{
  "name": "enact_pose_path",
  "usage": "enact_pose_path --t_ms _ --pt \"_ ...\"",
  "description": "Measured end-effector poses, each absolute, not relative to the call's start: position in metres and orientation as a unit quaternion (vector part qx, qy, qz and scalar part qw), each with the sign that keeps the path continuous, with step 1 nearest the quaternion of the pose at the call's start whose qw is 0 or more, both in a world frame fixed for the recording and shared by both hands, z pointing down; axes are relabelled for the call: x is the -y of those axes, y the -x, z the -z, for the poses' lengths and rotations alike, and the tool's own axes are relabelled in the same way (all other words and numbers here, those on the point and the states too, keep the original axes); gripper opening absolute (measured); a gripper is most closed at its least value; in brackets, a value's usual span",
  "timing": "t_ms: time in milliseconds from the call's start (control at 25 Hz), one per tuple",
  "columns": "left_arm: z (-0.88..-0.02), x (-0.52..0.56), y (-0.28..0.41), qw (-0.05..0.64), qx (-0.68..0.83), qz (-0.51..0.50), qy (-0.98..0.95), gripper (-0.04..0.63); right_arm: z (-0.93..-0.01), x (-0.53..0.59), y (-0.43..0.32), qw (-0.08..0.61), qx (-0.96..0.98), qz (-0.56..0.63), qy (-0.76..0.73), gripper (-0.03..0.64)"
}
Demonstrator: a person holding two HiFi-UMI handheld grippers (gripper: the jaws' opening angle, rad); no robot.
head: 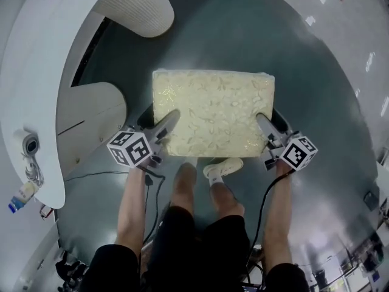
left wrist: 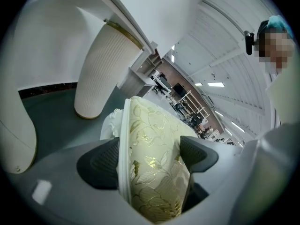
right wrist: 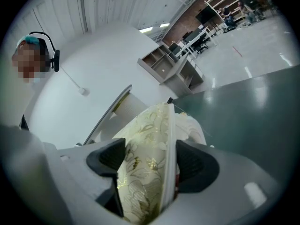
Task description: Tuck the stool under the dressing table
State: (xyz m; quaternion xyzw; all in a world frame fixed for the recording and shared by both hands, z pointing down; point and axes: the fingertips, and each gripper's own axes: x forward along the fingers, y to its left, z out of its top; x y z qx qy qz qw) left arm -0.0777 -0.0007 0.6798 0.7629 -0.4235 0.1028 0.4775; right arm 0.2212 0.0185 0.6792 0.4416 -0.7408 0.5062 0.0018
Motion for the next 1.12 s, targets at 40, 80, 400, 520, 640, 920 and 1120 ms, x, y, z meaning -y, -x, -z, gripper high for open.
enact_pose_path --t_ms 40,80,400,520,640,920,1120 --pt "-0.679 -0.001 0.079 0.477 0.428 -0.101 -0.761 0.420 -0.679 -0.017 -0.220 0.003 0.744 -0.505 -0.438 0.344" --pt "-0.678 -0.001 0.080 0.476 0.432 -0.099 -0.760 0.420 -0.678 -0.014 -0.219 0.004 0.746 -0.504 -0.434 0.344" --pt "-0.666 -0.004 0.080 0.441 0.445 -0.090 -0.774 0.420 -0.674 -0.014 -0.220 -0.024 0.769 -0.476 -0.427 0.344" --pt "-0.663 -0.003 0.079 0.435 0.446 -0.093 -0.777 0.420 -0.674 -0.014 -0.220 -0.030 0.770 -0.473 -0.427 0.344" --pt "-0.664 -0.001 0.079 0.435 0.446 -0.092 -0.777 0.420 -0.675 -0.011 -0.221 -0.030 0.771 -0.471 -0.429 0.344" --pt "-0.681 0.001 0.078 0.485 0.427 -0.102 -0.756 0.420 -0.679 -0.013 -0.222 0.005 0.744 -0.499 -0.444 0.344" --pt "-0.682 -0.002 0.080 0.484 0.429 -0.093 -0.757 0.420 -0.677 -0.014 -0.222 0.008 0.751 -0.489 -0.443 0.344"
